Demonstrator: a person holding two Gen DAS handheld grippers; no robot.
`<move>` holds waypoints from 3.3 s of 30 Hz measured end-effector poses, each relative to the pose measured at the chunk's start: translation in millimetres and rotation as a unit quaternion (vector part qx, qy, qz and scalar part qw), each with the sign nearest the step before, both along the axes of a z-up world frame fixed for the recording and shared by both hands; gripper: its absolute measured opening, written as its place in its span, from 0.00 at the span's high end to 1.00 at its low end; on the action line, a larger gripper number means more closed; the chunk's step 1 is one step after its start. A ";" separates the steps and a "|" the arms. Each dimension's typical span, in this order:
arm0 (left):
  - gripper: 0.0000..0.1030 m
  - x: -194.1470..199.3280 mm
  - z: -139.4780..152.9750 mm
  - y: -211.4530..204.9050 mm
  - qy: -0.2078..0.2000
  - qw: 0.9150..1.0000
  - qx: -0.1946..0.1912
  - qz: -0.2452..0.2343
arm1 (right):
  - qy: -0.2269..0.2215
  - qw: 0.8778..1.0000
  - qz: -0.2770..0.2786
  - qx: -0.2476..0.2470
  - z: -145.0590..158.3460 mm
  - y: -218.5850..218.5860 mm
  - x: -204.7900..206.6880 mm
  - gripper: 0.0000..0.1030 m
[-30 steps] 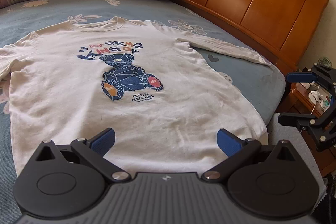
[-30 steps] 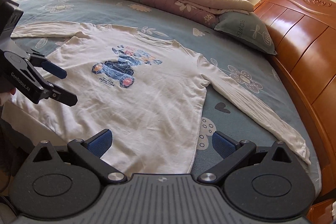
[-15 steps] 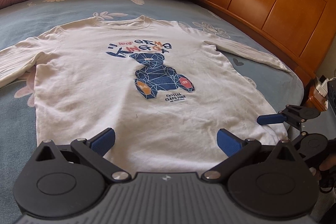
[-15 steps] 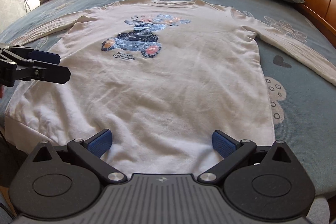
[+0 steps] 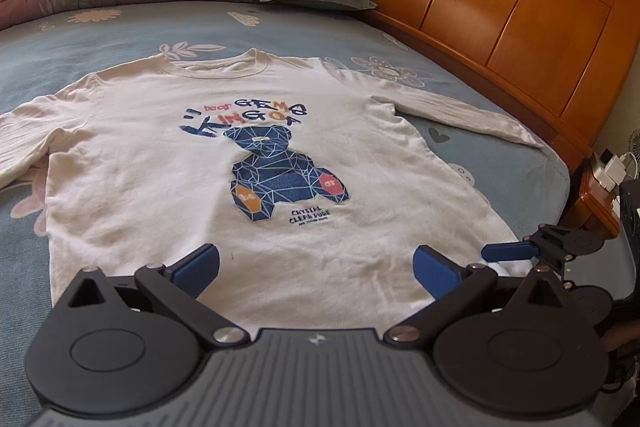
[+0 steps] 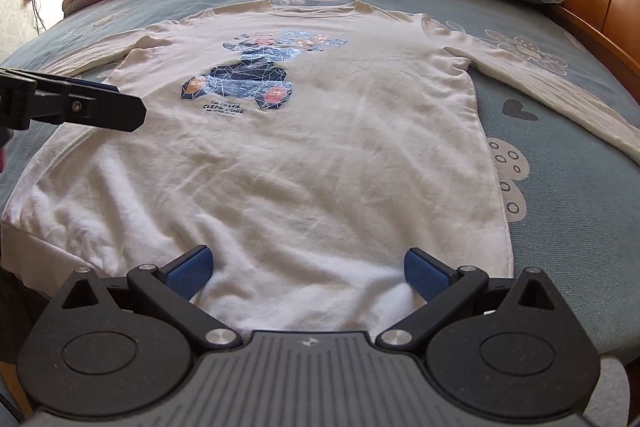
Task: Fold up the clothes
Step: 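Lower the right gripper onto the cuff of the extended sleeve, then close the right gripper on the sleeve cuff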
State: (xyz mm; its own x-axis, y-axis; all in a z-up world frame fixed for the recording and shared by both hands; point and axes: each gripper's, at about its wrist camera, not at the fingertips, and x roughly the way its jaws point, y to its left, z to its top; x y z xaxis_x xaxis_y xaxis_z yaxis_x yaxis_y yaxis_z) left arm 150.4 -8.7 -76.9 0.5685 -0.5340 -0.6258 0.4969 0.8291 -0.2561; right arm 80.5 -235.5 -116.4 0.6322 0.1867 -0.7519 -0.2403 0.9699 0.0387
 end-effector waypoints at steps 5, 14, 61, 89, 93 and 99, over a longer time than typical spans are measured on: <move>0.01 7.6 -3.7 -3.7 -0.014 1.000 -0.011 0.011 | 0.001 1.000 -0.002 0.000 0.7 -0.8 0.1 0.00; 0.01 28.5 -30.9 13.4 -0.027 0.997 -0.035 0.059 | 0.006 0.999 -0.028 0.041 12.7 -16.6 2.5 0.00; 0.01 39.3 -35.0 -13.3 -0.037 0.997 -0.067 0.021 | -0.154 0.855 -0.375 0.322 -17.7 -341.2 123.2 0.00; 0.01 40.8 -34.5 -13.3 -0.033 0.997 -0.068 0.014 | -0.227 0.839 -0.389 0.305 -9.1 -347.3 156.6 0.00; 0.01 41.3 -33.7 -15.5 -0.028 0.998 -0.056 -0.001 | -0.231 0.847 -0.372 0.303 8.6 -337.0 161.7 0.00; 0.01 36.8 -29.9 -17.6 -0.030 0.998 -0.050 -0.025 | -0.216 0.875 -0.330 0.281 38.1 -305.7 174.1 0.00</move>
State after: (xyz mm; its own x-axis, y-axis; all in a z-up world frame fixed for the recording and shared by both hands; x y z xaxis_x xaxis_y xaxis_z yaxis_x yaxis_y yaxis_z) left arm 187.2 -26.3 -106.8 0.5751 -0.6198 -0.5340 0.5533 0.7755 -0.3042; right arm 254.6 -541.2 -78.3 0.9443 -0.0622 -0.3232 0.2546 0.7604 0.5975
